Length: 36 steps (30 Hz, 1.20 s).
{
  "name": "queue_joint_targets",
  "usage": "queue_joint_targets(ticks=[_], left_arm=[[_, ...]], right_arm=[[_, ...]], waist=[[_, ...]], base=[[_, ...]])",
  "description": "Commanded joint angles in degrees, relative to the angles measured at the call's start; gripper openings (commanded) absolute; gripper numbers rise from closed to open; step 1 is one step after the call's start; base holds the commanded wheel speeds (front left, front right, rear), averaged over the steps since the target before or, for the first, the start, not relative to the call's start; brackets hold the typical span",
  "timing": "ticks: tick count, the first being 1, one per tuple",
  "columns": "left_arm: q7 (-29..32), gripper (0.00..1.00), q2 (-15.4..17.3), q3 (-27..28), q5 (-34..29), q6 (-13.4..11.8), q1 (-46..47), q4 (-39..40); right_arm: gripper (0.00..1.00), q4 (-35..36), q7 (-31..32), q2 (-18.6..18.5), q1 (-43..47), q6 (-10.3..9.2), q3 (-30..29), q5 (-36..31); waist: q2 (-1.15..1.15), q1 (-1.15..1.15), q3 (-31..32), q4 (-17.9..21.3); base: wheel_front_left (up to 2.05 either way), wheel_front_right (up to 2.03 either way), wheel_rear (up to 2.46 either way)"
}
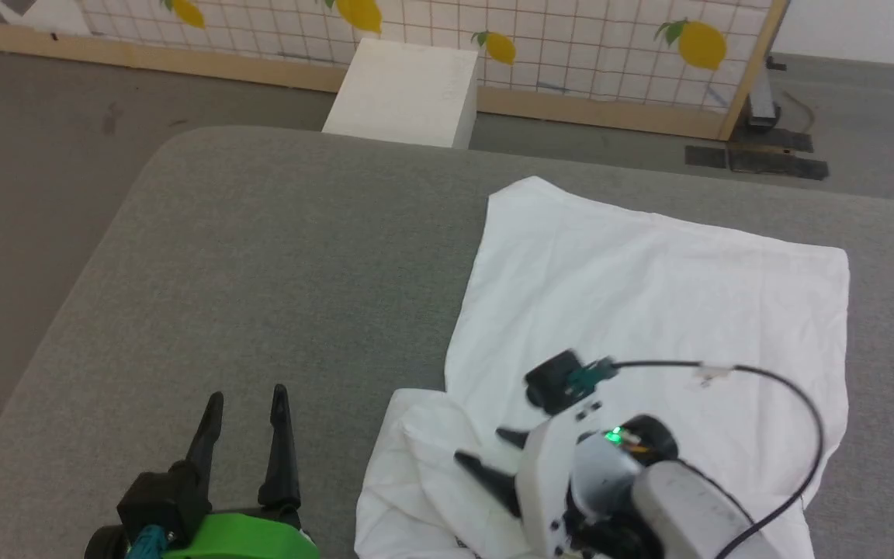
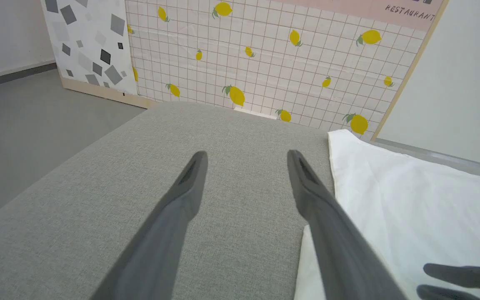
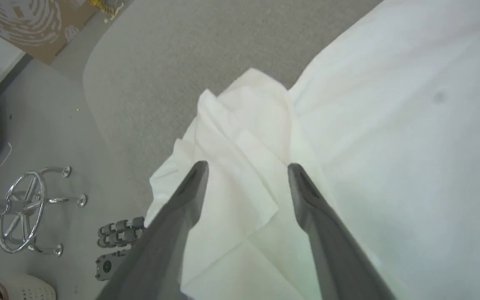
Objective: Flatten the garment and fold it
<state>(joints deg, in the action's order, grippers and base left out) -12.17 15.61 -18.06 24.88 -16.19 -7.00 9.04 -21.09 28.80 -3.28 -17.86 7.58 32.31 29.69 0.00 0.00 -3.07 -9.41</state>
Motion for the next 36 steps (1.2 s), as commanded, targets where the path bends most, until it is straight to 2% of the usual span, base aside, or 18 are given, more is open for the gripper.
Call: queue_joint_targets(ticks=[1,4,7,12,18,22,26,31,36], left_arm=[[0.2,1.00,0.6,0.1,0.6,-0.3,-0.4,0.5],[0.5,1.00,1.1,0.4,0.6,-0.5,-1.0,1.3],[0.9,1.00,1.6,0.5,0.5,-0.7,-1.3,2.0],[1.0,1.00,1.9,0.5,0.4,-0.9,-1.3,2.8],[-0.6,1.00,2.0,0.5,-0.6,-0.4,-0.7,3.6],[-1.8,1.00,1.7,0.8,-1.3,0.0,-1.1,3.9],[-2.5,1.00,1.2,1.1,-2.5,0.3,-2.3,3.9],[-2.8,1.00,0.3,0.8,-3.8,1.7,-3.3,2.5],[-2.8,1.00,-0.2,1.2,-5.0,2.2,-3.3,1.0]], right_arm=[[1.00,1.8,-0.2,-0.8,0.3,-0.09,-1.8,0.5],[1.00,7.4,-2.0,-1.7,2.5,-0.09,-8.5,0.2],[1.00,13.4,-4.8,-2.3,5.0,-0.09,-16.0,-2.8],[1.00,23.7,-9.5,-0.9,10.1,-0.09,-29.0,-8.6],[1.00,33.2,-16.9,0.2,15.8,-0.09,-41.0,-15.2],[1.00,36.1,-23.8,0.4,20.5,-0.09,-45.8,-16.5],[1.00,34.3,-30.2,0.4,25.3,-0.09,-48.7,-14.9],[1.00,30.2,-36.2,0.4,28.8,-0.09,-48.9,-15.5],[1.00,28.4,-38.1,0.4,28.3,-0.09,-48.1,-15.7]], waist=[[0.00,0.00,1.0,1.5],[0.00,0.00,1.5,3.2],[0.00,0.00,1.6,4.8],[0.00,0.00,1.2,7.7],[0.00,0.00,0.5,10.2],[0.00,0.00,0.3,11.3],[0.00,0.00,0.3,12.2],[0.00,0.00,-0.3,12.2],[0.00,0.00,-0.9,12.5]], base=[[0.00,0.00,0.00],[0.00,0.00,0.00],[0.00,0.00,0.00],[0.00,0.00,0.00],[0.00,0.00,0.00],[0.00,0.00,0.00],[0.00,0.00,0.00],[0.00,0.00,0.00],[0.00,0.00,0.00]])
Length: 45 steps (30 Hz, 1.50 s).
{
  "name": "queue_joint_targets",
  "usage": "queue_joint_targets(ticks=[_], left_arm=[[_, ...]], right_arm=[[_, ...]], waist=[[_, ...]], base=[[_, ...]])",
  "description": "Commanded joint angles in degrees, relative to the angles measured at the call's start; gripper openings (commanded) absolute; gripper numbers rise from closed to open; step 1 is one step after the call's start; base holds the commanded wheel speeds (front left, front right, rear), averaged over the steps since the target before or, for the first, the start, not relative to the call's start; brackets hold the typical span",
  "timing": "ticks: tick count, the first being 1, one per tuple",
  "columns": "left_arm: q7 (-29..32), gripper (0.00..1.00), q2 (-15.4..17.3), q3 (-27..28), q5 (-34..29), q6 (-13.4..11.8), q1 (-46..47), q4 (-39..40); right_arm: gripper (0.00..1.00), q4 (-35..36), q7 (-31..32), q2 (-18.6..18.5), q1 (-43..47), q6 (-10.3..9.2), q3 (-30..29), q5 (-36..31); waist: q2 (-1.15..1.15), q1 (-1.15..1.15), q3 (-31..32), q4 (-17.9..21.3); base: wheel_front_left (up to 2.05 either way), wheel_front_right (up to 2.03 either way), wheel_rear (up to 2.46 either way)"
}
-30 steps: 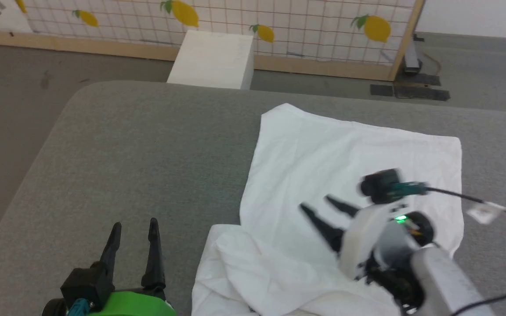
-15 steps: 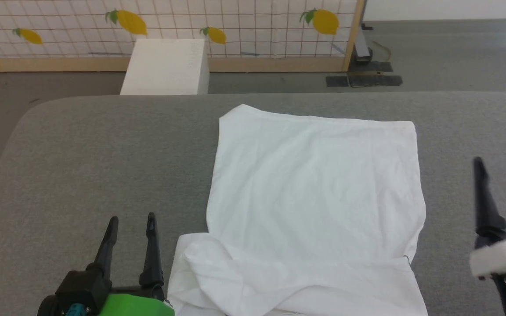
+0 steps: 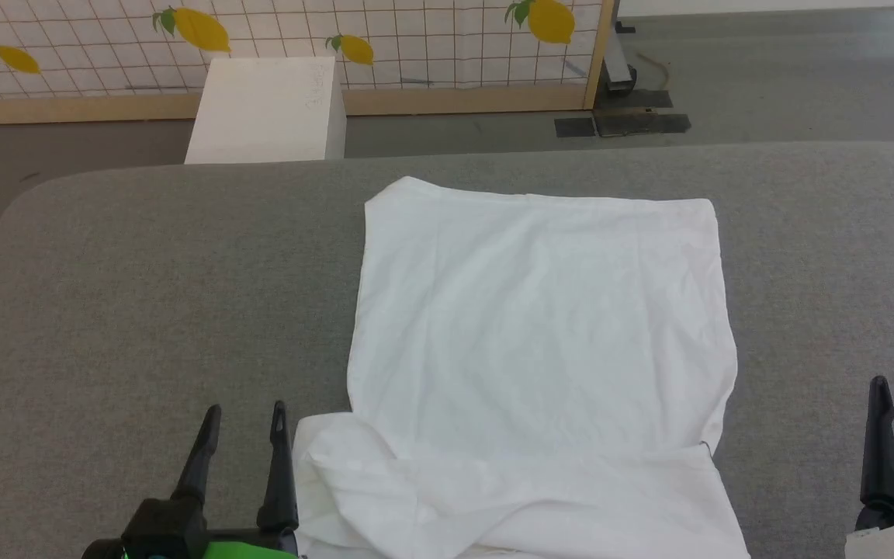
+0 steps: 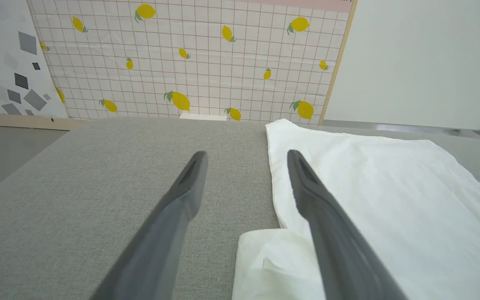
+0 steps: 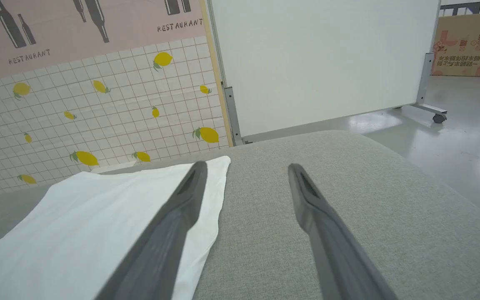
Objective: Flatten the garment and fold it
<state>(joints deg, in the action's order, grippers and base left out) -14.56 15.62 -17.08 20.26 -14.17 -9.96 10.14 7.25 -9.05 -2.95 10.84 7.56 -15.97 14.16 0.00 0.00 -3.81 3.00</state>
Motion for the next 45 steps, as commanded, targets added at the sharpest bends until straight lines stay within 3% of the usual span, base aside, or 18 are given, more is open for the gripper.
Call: queue_joint_targets(ticks=[1,8,18,29,38,45], left_arm=[[-0.4,1.00,-0.1,0.4,-0.5,0.3,-0.2,-0.4],[1.8,1.00,2.3,0.5,-1.2,2.7,6.1,0.6],[16.1,1.00,8.4,0.7,-1.8,9.5,31.3,3.1],[31.9,1.00,11.2,-2.4,1.7,19.0,59.2,-7.7],[42.0,1.00,9.4,-4.4,8.3,20.6,67.7,-21.6],[49.9,1.00,11.0,-5.7,9.6,20.6,69.5,-28.4]], right_arm=[[1.00,0.2,-0.3,0.1,-0.6,-0.08,0.2,-0.2],[1.00,1.8,0.1,0.1,-2.4,-0.08,-0.1,-0.3],[1.00,4.9,0.1,0.1,-6.7,-0.08,1.1,0.3],[1.00,6.3,-0.2,0.1,-11.4,-0.08,2.8,0.5],[1.00,4.0,-1.8,0.1,-13.5,-0.08,4.7,1.2],[1.00,2.9,-2.3,0.1,-14.4,-0.08,5.1,1.2]], waist=[[0.00,0.00,-0.3,0.1],[0.00,0.00,-3.5,-0.5],[0.00,0.00,-13.1,-0.6],[0.00,0.00,-23.9,2.6],[0.00,0.00,-27.9,6.1],[0.00,0.00,-30.1,8.7]], base=[[0.00,0.00,0.00],[0.00,0.00,0.00],[0.00,0.00,0.00],[0.00,0.00,0.00],[0.00,0.00,0.00],[0.00,0.00,0.00]])
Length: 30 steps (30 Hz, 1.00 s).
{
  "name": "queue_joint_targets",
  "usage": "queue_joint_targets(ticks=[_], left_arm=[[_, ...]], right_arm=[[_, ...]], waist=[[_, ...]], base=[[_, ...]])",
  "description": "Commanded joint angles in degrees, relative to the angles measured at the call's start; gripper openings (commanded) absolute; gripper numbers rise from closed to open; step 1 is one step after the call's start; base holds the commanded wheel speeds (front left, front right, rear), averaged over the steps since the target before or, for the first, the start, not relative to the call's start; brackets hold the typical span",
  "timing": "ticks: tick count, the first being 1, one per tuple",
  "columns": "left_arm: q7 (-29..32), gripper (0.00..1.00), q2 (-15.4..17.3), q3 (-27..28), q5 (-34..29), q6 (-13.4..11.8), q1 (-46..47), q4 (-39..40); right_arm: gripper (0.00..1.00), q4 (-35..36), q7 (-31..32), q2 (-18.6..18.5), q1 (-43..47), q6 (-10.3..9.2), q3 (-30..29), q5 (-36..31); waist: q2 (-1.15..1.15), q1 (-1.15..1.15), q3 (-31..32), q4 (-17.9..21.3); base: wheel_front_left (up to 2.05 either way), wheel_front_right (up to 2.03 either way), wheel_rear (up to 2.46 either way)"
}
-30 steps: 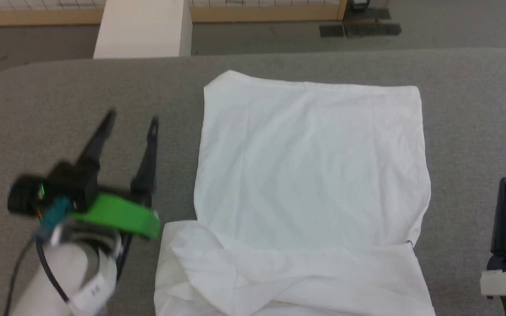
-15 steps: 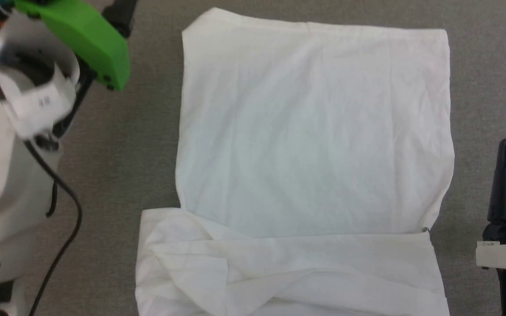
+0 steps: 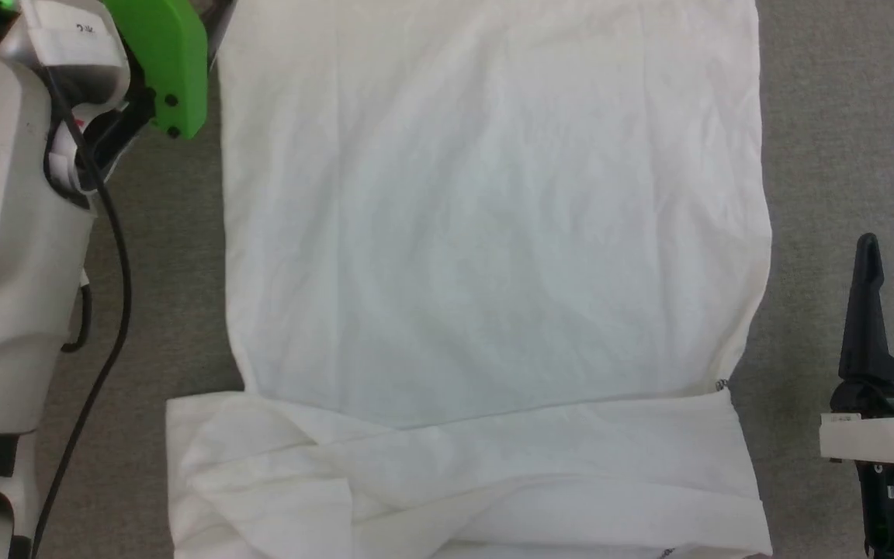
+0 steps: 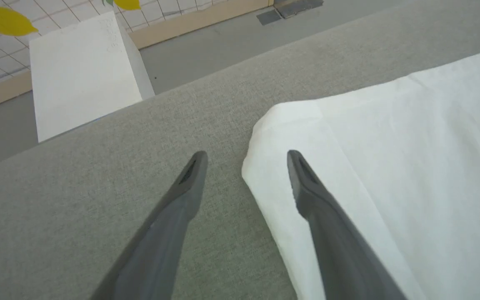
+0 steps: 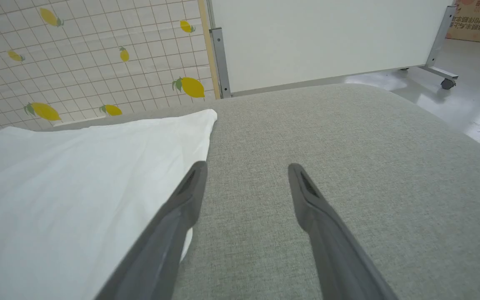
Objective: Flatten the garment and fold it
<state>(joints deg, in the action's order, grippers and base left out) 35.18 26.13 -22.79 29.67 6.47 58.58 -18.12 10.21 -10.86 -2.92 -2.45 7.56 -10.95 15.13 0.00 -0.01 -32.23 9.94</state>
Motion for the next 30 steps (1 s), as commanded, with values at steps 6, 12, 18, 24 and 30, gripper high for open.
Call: queue_joint_targets(ticks=[6,12,18,24,30], left_arm=[[5.1,1.00,1.0,0.8,2.4,-1.7,0.5,-2.5],[4.6,1.00,2.2,1.2,1.9,-3.0,0.0,-2.8],[1.7,0.00,2.0,1.2,2.5,-2.0,-0.1,-2.2],[-1.3,0.00,0.8,2.0,4.6,-1.5,-1.2,-2.4],[-6.1,0.00,0.4,2.1,5.4,-0.7,-3.6,-0.4]], right_arm=[[1.00,-0.6,-0.8,0.0,-1.4,-0.08,0.4,0.6],[1.00,-0.7,-1.1,0.0,-1.8,-0.08,0.4,0.7],[1.00,-0.8,-1.2,0.0,-2.1,-0.08,0.1,0.5],[1.00,-0.4,-0.5,0.0,-2.7,-0.08,-0.1,-0.8],[1.00,2.1,1.8,0.0,-3.6,-0.08,-1.1,-3.8]], waist=[[0.00,0.01,-3.4,3.3],[0.00,0.01,-4.7,4.1],[0.00,0.01,-5.1,3.6],[0.00,0.01,-2.8,2.4],[0.00,0.01,0.3,0.5]], base=[[0.00,0.00,0.00],[0.00,0.00,0.00],[0.00,0.00,0.00],[0.00,0.00,0.00],[0.00,0.00,0.00]])
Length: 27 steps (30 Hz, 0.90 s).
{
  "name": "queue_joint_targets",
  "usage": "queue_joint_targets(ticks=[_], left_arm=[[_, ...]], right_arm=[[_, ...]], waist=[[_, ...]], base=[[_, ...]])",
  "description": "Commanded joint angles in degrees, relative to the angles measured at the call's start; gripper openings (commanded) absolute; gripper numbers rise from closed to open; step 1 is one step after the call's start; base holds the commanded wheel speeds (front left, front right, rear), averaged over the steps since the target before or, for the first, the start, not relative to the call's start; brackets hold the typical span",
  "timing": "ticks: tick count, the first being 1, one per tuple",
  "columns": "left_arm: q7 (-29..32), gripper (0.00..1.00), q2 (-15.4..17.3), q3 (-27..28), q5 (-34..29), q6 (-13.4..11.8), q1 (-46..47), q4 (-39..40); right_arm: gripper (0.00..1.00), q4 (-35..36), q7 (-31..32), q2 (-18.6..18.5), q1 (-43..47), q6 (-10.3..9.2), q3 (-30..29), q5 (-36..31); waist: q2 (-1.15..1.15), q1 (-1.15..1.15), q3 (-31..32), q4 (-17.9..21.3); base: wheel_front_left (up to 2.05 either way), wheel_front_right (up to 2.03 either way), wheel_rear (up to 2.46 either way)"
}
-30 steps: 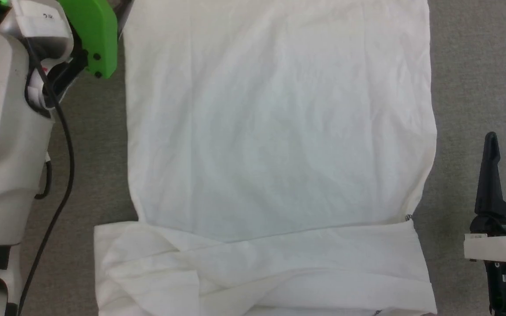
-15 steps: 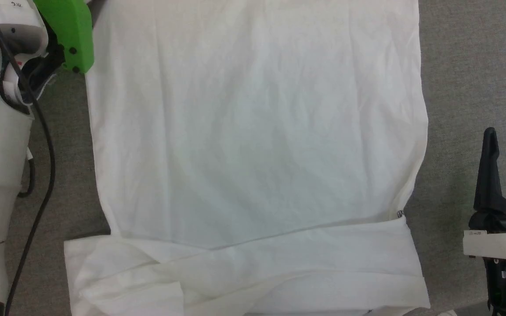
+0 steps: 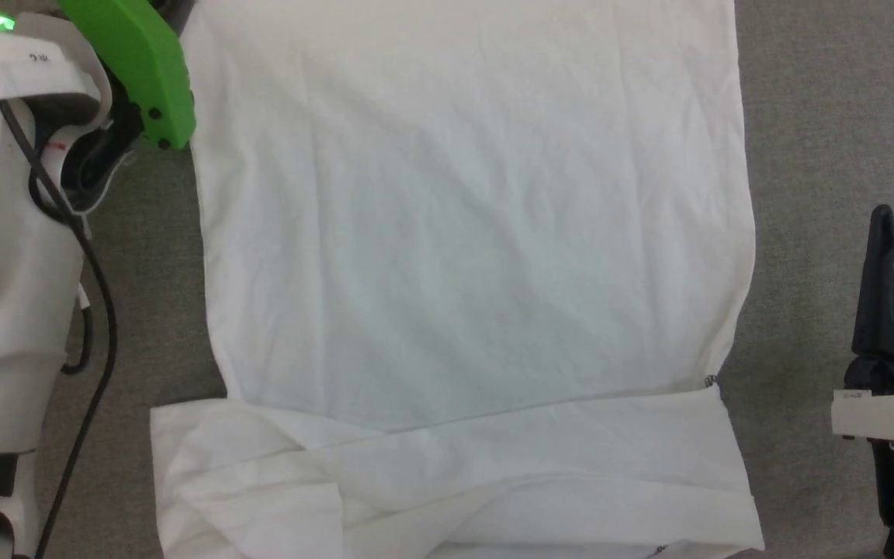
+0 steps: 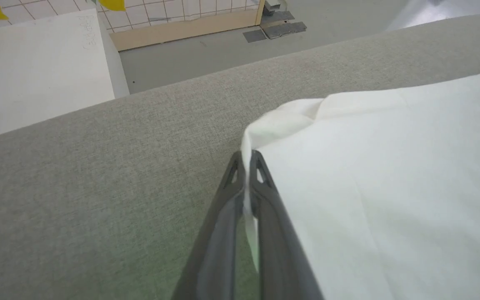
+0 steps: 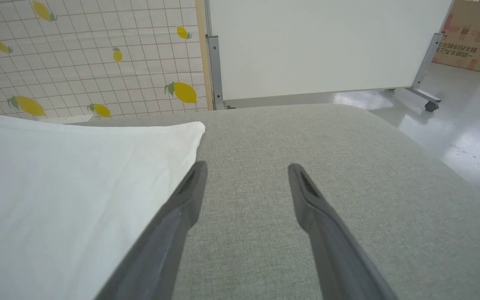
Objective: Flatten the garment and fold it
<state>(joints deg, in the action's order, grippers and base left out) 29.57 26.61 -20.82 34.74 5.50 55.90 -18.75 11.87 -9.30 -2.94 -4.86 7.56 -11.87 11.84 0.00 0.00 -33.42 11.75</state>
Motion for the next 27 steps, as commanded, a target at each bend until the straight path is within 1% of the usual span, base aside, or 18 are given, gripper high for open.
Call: queue_joint_targets(ticks=[1,7,9,11,14,15,16,20,24,27], left_arm=[[-1.2,0.00,-0.1,0.2,0.4,0.3,-1.4,0.8],[-5.0,0.00,0.7,0.1,0.5,0.7,-5.0,4.8],[-5.3,0.00,0.9,0.1,0.6,0.7,-5.9,5.5],[-5.5,0.00,1.1,-0.1,0.6,0.7,-6.4,6.2],[-5.6,0.00,0.9,-0.4,0.6,0.7,-6.1,7.4],[-5.6,0.00,0.8,-0.5,0.6,0.7,-5.8,7.7],[-5.4,0.00,0.6,-0.9,0.6,0.8,-5.3,8.1],[-5.2,0.00,-0.2,-2.1,0.4,1.0,-3.6,8.8],[-5.1,0.00,-1.0,-3.2,0.4,1.2,-2.2,8.9],[-5.0,0.00,-1.5,-4.2,0.6,1.3,-1.1,8.9]], right_arm=[[1.00,1.0,0.8,0.1,-1.5,-0.08,-0.2,-1.1],[1.00,4.6,6.9,-0.3,-6.2,-0.08,0.1,-5.9],[1.00,5.0,10.3,-1.9,-9.0,-0.08,0.6,-6.3],[1.00,4.9,14.7,-4.5,-12.7,-0.08,1.4,-5.9],[1.00,3.6,22.7,-8.9,-20.1,-0.08,2.7,-3.5],[1.00,2.6,25.4,-10.1,-22.3,-0.08,3.1,-2.8],[1.00,1.1,29.6,-11.9,-25.6,-0.08,4.0,-1.5],[1.00,-5.7,40.7,-14.8,-34.9,-0.08,6.0,1.8],[1.00,-12.9,50.0,-15.2,-40.8,-0.08,7.3,4.0],[1.00,-17.0,54.9,-14.8,-44.1,-0.08,8.4,4.3]], waist=[[0.00,0.00,1.8,-1.6],[0.00,0.00,3.6,-3.8],[0.00,0.00,3.8,-4.3],[0.00,0.00,3.7,-4.7],[0.00,0.00,2.6,-5.3],[0.00,0.00,2.2,-5.4],[0.00,0.00,1.5,-5.6],[0.00,0.00,-0.3,-6.4],[0.00,0.00,-1.7,-7.3],[0.00,0.00,-2.8,-8.2]], base=[[0.00,0.00,0.00],[0.00,0.00,0.00],[0.00,0.00,0.00],[0.00,0.00,0.00],[0.00,0.00,0.00],[0.00,0.00,0.00],[0.00,0.00,0.00],[0.00,0.00,0.00],[0.00,0.00,0.00],[0.00,0.00,0.00]])
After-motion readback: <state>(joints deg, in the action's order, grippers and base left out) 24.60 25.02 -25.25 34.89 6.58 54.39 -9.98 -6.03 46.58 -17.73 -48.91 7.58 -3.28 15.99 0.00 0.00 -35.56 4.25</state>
